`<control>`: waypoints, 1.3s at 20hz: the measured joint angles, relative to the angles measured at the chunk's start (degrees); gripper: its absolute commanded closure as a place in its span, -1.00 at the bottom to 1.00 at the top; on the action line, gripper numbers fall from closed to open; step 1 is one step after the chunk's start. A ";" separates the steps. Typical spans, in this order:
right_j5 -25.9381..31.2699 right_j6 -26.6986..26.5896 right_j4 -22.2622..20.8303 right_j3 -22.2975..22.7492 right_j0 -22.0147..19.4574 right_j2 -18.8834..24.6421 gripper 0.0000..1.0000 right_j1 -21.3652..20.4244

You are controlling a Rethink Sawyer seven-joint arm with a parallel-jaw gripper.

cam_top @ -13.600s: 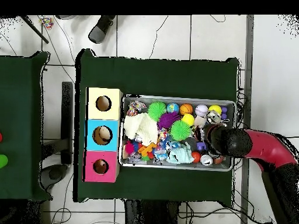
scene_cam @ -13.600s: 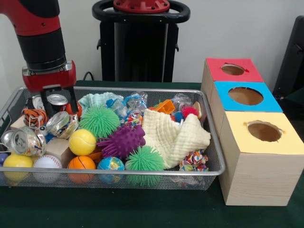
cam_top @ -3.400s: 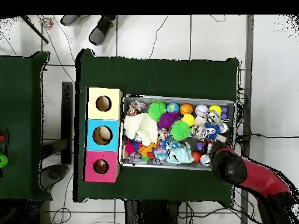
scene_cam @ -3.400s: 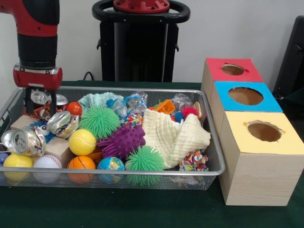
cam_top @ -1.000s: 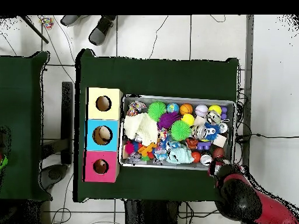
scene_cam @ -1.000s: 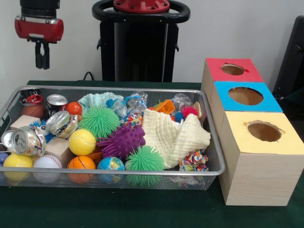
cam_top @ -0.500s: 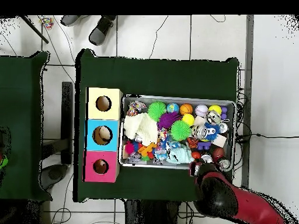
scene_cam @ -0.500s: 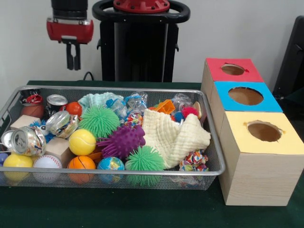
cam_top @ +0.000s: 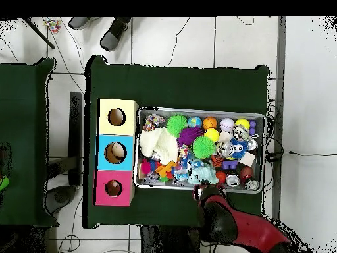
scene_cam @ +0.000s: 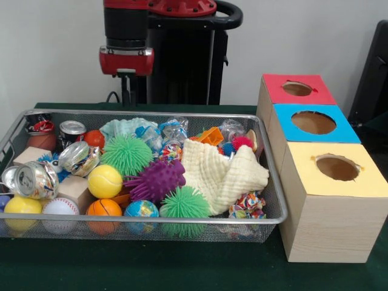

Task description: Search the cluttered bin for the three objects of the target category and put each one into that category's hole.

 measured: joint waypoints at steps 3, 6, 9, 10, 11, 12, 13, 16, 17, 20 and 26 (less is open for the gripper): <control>-0.29 0.00 -0.02 1.38 -1.01 -0.02 1.00 0.55; -1.46 0.00 -2.11 3.54 -4.27 -0.88 1.00 1.84; -6.20 0.00 -8.61 6.04 -10.28 -4.24 1.00 4.36; -7.47 0.00 -10.38 6.41 -11.79 -5.43 1.00 5.16; -8.74 0.00 -12.15 6.77 -13.31 -6.62 1.00 5.95; -10.44 0.00 -14.32 7.02 -15.12 -8.47 1.00 7.25; -12.24 0.00 -16.39 7.12 -16.82 -10.53 1.00 8.75; -17.39 0.00 -20.83 7.09 -20.83 -16.37 1.00 13.60; -20.60 0.00 -23.01 7.07 -22.95 -20.38 1.00 17.25; -24.27 0.00 -24.15 6.90 -24.21 -24.18 1.00 20.76; -37.35 0.00 -23.12 3.58 -19.86 -31.69 1.00 24.95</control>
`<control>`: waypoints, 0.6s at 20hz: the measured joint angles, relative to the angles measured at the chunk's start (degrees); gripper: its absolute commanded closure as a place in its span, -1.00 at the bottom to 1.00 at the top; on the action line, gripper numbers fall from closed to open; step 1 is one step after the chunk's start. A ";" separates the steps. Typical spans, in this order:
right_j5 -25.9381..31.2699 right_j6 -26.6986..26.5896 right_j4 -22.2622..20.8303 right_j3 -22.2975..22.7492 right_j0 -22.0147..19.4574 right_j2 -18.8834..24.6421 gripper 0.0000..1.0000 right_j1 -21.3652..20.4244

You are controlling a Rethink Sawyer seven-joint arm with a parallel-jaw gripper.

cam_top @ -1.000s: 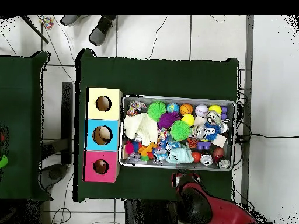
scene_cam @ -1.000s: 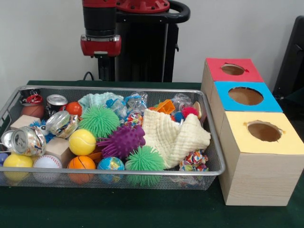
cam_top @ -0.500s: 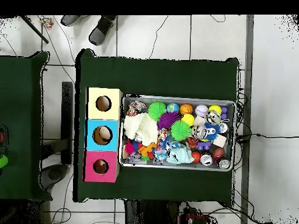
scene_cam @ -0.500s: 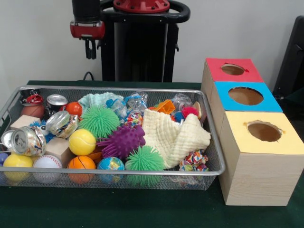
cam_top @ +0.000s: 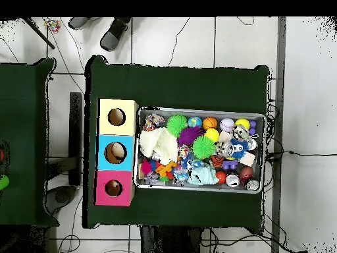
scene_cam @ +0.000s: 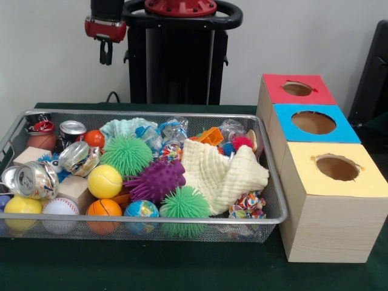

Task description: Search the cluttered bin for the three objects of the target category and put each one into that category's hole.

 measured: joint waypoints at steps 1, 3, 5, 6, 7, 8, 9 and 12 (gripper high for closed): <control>-0.32 0.00 0.02 -0.04 0.87 -0.51 1.00 0.34; -0.49 0.00 0.02 -0.22 4.35 -1.87 1.00 1.28; -0.45 0.00 0.04 -0.50 6.37 -2.11 1.00 1.41; -0.26 0.00 0.04 -0.73 7.67 -2.12 1.00 1.36; 0.66 0.00 0.04 -1.02 9.57 -2.12 1.00 1.21; 0.87 0.00 0.04 -1.04 9.85 -2.12 1.00 1.20; 1.20 0.00 0.04 -1.04 10.24 -2.12 1.00 1.17; 3.14 0.00 0.04 -1.06 12.10 -2.12 1.00 0.91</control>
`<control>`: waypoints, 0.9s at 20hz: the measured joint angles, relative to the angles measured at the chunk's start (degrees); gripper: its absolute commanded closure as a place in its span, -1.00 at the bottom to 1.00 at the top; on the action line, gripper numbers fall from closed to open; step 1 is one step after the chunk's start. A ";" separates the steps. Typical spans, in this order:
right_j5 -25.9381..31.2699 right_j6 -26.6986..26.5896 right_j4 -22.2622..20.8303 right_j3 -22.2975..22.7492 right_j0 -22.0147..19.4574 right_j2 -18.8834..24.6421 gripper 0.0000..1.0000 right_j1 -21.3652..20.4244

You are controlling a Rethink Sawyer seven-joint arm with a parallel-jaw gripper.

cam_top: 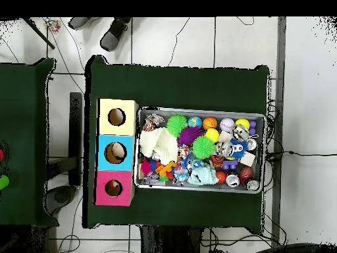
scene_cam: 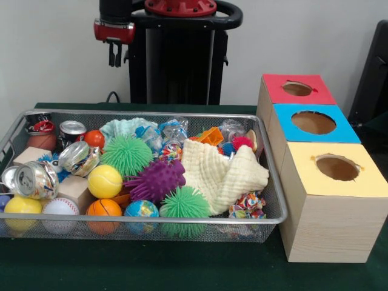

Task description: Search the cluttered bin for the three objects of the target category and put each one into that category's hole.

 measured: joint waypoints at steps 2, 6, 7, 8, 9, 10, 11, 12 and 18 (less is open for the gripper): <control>0.84 0.00 -0.01 0.00 0.62 0.02 1.00 -0.34; 5.50 0.00 -0.02 0.26 1.51 1.17 1.00 -2.76; 6.96 0.00 -0.02 0.53 1.57 1.70 1.00 -3.51; 11.17 0.00 -0.02 1.41 1.70 3.53 1.00 -5.55; 13.00 0.00 -0.07 1.76 1.71 4.48 1.00 -6.45; 14.00 0.00 -0.02 1.95 1.71 5.02 1.00 -6.92; 16.88 0.00 0.04 2.52 1.69 6.75 1.00 -8.44; 20.71 0.00 0.48 3.42 1.60 9.47 1.00 -10.70; 32.63 0.00 4.52 7.54 0.79 20.78 1.00 -19.75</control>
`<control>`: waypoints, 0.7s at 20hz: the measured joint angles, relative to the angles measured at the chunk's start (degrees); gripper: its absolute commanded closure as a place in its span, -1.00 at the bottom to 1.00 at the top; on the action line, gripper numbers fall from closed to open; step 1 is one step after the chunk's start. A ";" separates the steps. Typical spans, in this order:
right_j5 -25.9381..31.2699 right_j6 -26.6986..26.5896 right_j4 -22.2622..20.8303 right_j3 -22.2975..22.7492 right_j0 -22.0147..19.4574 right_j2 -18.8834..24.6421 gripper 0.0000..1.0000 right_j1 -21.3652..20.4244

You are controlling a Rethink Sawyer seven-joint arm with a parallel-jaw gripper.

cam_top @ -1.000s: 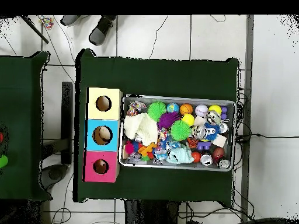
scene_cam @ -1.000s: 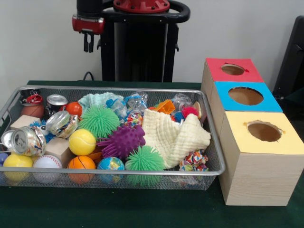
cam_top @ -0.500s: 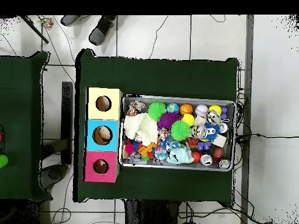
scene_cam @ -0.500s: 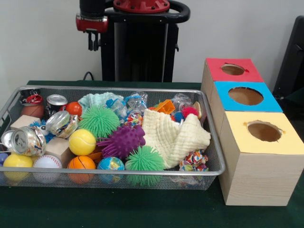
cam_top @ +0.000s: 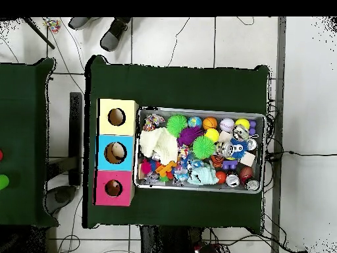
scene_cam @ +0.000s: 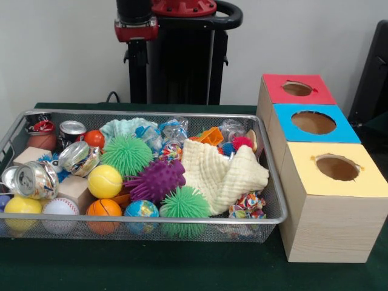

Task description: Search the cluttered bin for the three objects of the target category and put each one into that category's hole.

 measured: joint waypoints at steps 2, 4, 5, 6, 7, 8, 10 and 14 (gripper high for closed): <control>2.75 0.00 1.76 0.62 0.45 2.46 1.00 -2.32; 4.34 0.00 3.22 0.73 0.96 3.92 1.00 -3.63; 5.57 0.00 4.89 0.66 1.44 5.42 1.00 -4.36; 6.10 0.00 5.66 0.56 1.63 6.00 1.00 -4.35; 6.40 0.00 6.26 0.44 1.74 6.43 1.00 -4.24; 7.04 0.00 7.47 -0.02 1.94 7.41 1.00 -3.67; 7.56 0.00 8.58 -1.05 2.00 8.72 1.00 -2.55; 7.71 0.00 9.61 -3.86 2.20 10.55 1.00 0.31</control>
